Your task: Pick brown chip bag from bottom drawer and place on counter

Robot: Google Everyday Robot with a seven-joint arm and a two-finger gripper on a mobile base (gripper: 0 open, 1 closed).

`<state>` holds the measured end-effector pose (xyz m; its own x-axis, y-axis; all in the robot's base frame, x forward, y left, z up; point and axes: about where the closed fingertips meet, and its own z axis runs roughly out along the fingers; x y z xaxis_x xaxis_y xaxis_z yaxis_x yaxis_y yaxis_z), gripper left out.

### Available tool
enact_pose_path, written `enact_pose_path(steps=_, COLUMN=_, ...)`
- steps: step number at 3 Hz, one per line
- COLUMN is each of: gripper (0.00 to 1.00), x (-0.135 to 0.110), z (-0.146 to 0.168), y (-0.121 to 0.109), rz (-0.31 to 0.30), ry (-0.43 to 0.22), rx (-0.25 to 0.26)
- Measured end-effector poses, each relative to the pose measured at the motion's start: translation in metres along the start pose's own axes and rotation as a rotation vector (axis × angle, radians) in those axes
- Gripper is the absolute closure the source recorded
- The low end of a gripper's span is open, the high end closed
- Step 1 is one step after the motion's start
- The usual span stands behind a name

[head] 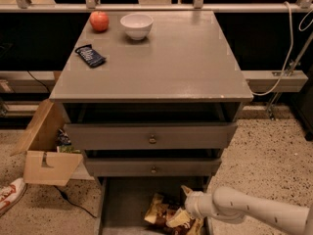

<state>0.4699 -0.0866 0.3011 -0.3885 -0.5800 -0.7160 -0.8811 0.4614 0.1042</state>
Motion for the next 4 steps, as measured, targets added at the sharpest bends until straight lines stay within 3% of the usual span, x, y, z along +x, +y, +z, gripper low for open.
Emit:
enact_pose_path(steps=2, gripper=0.0, x=0.047, z=0.052, y=-0.003, rz=0.047, ry=0.003, rx=-0.006)
enact_pose_path(steps=4, gripper=0.0, x=0.076, z=0.089, y=-0.001, rz=0.071, ry=0.039, rx=0.012)
